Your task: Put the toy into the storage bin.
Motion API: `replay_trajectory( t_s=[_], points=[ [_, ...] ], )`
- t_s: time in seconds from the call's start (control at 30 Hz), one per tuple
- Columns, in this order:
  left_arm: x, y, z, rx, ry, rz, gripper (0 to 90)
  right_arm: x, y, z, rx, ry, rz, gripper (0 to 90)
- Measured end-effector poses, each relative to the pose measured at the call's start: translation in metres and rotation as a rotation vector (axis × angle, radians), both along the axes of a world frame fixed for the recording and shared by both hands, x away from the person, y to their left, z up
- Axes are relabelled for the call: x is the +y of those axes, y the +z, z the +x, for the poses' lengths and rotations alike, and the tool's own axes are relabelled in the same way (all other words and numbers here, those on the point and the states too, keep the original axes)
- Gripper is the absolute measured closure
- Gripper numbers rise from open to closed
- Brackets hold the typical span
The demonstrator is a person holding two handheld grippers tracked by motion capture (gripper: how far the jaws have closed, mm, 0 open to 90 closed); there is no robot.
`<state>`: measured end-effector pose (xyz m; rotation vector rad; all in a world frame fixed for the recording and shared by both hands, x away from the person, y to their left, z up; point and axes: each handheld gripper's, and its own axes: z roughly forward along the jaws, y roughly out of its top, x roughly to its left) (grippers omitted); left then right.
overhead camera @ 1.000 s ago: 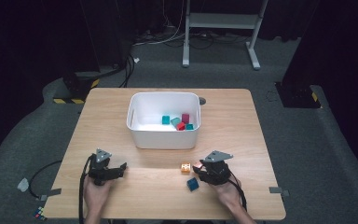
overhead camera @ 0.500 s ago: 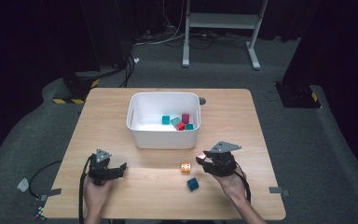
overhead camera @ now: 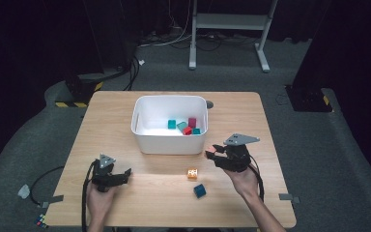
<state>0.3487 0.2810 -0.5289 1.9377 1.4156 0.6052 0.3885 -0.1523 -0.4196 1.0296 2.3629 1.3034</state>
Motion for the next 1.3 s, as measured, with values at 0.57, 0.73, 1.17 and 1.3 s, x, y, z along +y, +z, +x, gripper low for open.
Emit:
replay_trajectory(
  t_s=[0.57, 0.73, 1.17, 1.3],
  points=[
    [0.000, 0.000, 0.000, 0.000, 0.000, 0.000, 14.4, 0.011, 0.026, 0.012, -0.016, -0.014, 0.055, 58.5],
    [0.000, 0.000, 0.000, 0.000, 0.000, -0.001, 14.4, 0.016, 0.038, 0.018, -0.034, -0.005, 0.034, 58.5],
    [0.000, 0.000, 0.000, 0.001, -0.002, 0.002, 14.4, 0.026, 0.063, 0.040, -0.045, 0.021, 0.009, 58.5],
    [0.000, 0.000, 0.000, 0.001, -0.002, 0.001, 14.4, 0.029, 0.068, 0.047, -0.050, 0.024, -0.003, 58.5]
  ],
)
